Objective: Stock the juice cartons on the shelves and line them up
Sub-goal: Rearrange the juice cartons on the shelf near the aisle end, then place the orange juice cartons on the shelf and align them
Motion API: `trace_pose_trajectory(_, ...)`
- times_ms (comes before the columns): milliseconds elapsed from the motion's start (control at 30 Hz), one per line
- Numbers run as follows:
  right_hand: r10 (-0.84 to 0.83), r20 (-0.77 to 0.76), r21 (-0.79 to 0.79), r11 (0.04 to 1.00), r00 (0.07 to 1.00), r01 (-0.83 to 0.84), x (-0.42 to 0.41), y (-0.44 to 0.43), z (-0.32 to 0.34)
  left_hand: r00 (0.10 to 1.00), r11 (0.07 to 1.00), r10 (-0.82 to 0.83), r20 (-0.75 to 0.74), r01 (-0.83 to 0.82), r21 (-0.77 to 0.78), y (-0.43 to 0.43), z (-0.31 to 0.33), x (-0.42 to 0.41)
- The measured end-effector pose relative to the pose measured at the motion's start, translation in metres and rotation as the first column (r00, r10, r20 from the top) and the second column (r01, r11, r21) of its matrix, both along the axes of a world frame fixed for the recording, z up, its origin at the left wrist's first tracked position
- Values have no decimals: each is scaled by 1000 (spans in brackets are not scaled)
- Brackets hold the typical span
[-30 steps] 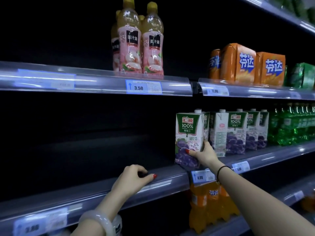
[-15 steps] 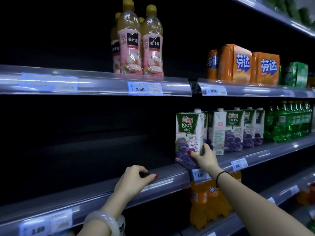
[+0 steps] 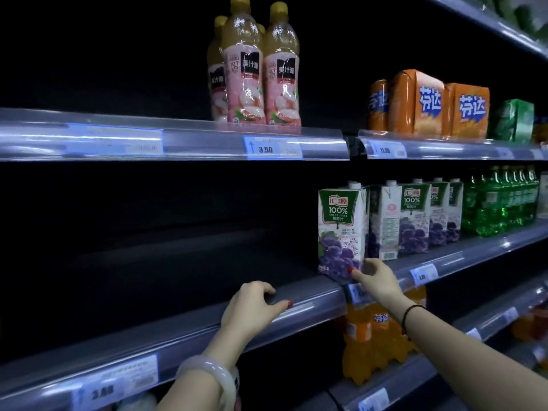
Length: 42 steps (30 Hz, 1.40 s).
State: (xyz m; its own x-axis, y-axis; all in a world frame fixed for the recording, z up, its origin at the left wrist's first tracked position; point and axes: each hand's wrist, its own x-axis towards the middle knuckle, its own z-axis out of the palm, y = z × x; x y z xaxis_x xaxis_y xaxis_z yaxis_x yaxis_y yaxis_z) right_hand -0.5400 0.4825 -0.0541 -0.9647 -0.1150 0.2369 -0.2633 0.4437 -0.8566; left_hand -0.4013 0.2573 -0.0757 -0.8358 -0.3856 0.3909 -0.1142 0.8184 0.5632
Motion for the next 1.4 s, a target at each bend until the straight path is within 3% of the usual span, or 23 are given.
trace_pose_trajectory(100,24,-5,55,998,1000,-24,19,3,-9,999,998,-41,20,42,-55,0,-1,7)
trace_pose_trajectory(267,87,-50,123,989,995,-80,46,-1,3,990,995,-97,104,98,0,-5,10,34)
trace_pose_trajectory(400,224,-58,126,968,973,-215,68,-10,17,992,1000,-1,128,5,-30,-13,13,71)
trace_pose_trajectory(667,502,17,156,853,864,-499,126,-50,22,984,985,173,32,-172,-32,4,19,164)
trace_pose_trajectory(833,675,32,144,727,737,-672,193,-105,17,946,948,317,70,-318,14,-10,5,252)
trace_pose_trajectory(1067,847,63,64,524,528,-849,314,-180,22,837,836,545,-55,-538,107,-54,18,377)
trace_pose_trajectory(1400,911,24,51,410,411,-911,471,-323,19,752,753,656,-63,-645,132,-159,12,537)
